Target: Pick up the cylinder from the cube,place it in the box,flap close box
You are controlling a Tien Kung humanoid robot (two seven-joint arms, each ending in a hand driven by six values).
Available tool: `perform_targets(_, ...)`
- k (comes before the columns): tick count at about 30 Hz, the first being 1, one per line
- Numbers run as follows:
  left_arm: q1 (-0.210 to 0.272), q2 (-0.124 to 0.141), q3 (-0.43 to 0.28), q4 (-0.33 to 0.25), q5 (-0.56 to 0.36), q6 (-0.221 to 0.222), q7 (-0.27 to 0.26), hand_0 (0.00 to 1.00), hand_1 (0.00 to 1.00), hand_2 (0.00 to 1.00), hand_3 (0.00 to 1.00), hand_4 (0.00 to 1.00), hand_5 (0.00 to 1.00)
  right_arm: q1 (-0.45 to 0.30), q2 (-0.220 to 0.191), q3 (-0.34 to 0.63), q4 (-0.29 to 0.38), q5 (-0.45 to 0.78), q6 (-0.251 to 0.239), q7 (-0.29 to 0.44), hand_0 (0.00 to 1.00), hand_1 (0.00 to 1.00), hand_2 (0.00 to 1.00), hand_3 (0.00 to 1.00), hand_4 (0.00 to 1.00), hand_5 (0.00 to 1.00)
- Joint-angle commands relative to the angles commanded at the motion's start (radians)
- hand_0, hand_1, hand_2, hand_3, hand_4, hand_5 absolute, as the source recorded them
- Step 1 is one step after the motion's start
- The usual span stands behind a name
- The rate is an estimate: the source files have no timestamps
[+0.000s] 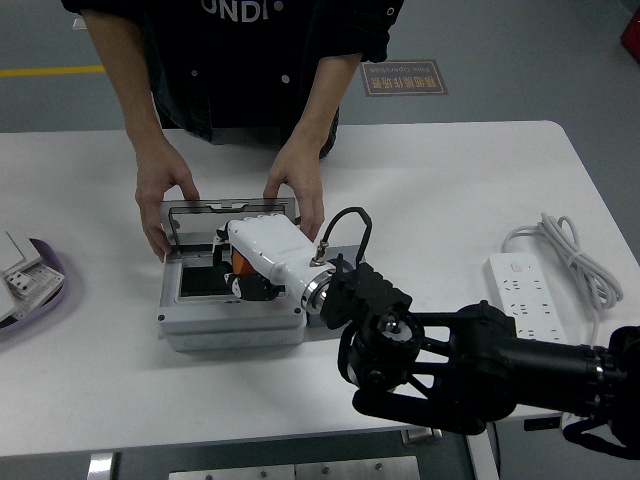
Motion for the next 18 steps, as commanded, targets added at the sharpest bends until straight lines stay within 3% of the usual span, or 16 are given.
perform_targets(3, 0.0, 0.001, -0.001, 0.0, 0.002, 0.0, 0.0, 0.514, 0.557, 0.558, 0.595, 0.717, 0.143, 0.001, 0.002, -0.007, -0.005, 0.055, -0.039, 0.044, 0.365, 0.444, 0.459, 0.41, 0.002, 0.002)
perform_targets(4, 0.0, 0.001, -0.001, 0.0, 0.003, 0.0, 0.001, 0.514, 0.557, 0.558, 0.595, 0.716, 0.14, 0.001, 0.003, -0.009, -0.008, 0.081, -0.052, 0.068, 0.428, 0.491, 0.512, 0.477, 0.002, 0.002)
perform_targets(6, -0.001, 0.001, -0.002, 0.0, 0.004, -0.001, 0.001, 0.514, 0.557, 0.558, 0.595, 0.716, 0.14, 0.002, 0.004, -0.013, -0.012, 0.118, -0.067, 0.103, 0.428, 0.491, 0.512, 0.477, 0.002, 0.002)
perform_targets(15, -0.004, 0.004, 0.003, -0.002, 0.002, -0.001, -0.002, 0.514, 0.557, 0.558, 0.595, 0.716, 0.14, 0.005, 0.015, -0.029, -0.07, 0.162, -0.072, 0.167, 0.456, 0.51, 0.522, 0.503, 0.023, 0.002)
perform_targets(16, -0.004, 0.004, 0.003, -0.002, 0.002, -0.001, -0.002, 0.514, 0.556, 0.559, 0.595, 0.716, 0.137, 0.005, 0.016, -0.03, -0.08, 0.152, -0.068, 0.166, 0.677, 0.641, 0.651, 0.666, 0.402, 0.1)
perform_targets(18, -0.004, 0.004, 0.003, -0.002, 0.003, -0.001, -0.001, 0.514, 0.556, 0.559, 0.595, 0.716, 0.137, 0.006, 0.019, -0.03, -0.093, 0.133, -0.057, 0.161, 0.677, 0.641, 0.651, 0.666, 0.402, 0.1)
